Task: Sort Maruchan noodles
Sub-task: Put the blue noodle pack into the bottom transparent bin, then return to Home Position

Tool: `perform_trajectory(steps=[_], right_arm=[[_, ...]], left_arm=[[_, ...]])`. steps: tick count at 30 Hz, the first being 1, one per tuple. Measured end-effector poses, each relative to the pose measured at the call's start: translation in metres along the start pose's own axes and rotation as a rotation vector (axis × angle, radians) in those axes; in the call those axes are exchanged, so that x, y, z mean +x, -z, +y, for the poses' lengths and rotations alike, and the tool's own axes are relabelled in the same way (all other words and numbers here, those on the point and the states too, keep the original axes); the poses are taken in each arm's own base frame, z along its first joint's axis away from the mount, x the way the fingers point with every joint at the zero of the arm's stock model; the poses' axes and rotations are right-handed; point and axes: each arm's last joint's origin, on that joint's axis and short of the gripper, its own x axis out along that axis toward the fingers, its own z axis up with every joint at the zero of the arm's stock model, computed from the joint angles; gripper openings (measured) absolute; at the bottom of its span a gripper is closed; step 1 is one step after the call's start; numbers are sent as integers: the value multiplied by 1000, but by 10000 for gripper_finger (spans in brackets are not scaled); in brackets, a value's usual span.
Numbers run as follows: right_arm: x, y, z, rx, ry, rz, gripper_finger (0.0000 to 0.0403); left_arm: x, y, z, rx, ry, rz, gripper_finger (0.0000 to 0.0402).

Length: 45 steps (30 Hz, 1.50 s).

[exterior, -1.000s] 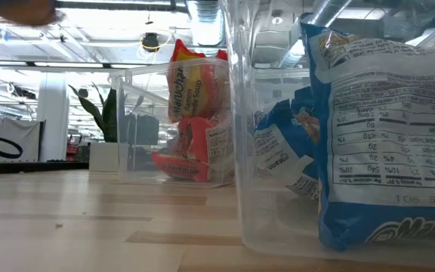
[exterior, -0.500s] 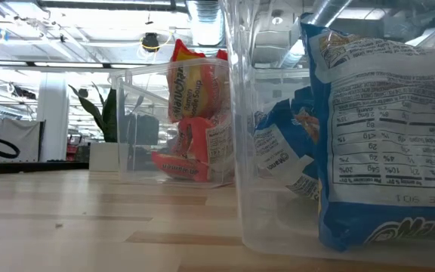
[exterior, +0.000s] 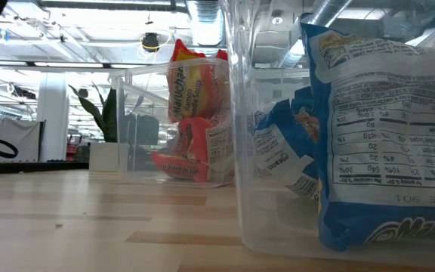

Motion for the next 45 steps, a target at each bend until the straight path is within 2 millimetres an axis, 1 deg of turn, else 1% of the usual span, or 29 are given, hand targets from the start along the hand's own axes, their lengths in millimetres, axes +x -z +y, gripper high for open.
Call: perform_trajectory(steps=[4, 7, 9, 12, 18, 21, 24, 26, 29, 32, 34, 36, 37, 41, 45], right_arm=[[-6, -2, -1, -15, -9, -16, 286], [-6, -2, -1, -19, -8, -16, 286], [-5, -1, -1, -21, -6, -14, 286], [-2, -1, 0, -28, -1, -7, 286], [0, -2, 1, -33, -8, -18, 286], [0, -3, 3, -27, -23, -36, 286], [-1, -4, 3, -25, -26, -40, 286], [-1, -4, 3, -24, -29, -44, 286], [-1, -4, 3, -20, -28, -43, 286], [-1, -4, 3, -16, -20, -51, 286], [-1, -5, 3, -15, -16, -55, 286], [-1, -5, 3, -12, -18, -62, 286], [-1, -6, 3, -10, -21, -67, 286], [-1, -7, 4, -4, -29, -79, 286], [-1, -7, 5, -1, -34, -86, 286]], left_arm=[[16, 3, 3, 1, -22, 18, 4], [16, 3, 4, 9, -29, 15, 17], [16, 2, 5, 9, -45, 3, 34], [16, 0, 7, 12, -57, -9, 71], [14, -2, 14, 10, -60, -7, 170], [1, -2, 24, -16, -59, 68, 204], [-29, -5, 30, -20, -132, 75, 213], [-53, -8, 29, 12, -199, 27, 206], [-94, -9, 17, 87, -272, -73, 176], [-131, -5, 7, 133, -356, -175, 123], [-150, 2, 5, 143, -419, -224, 77], [-164, 13, 6, 146, -474, -252, 28], [-172, 20, 7, 140, -485, -272, 15], [-200, 53, 17, 113, -434, -383, 3], [-215, 88, 33, 142, -283, -539, 1]])
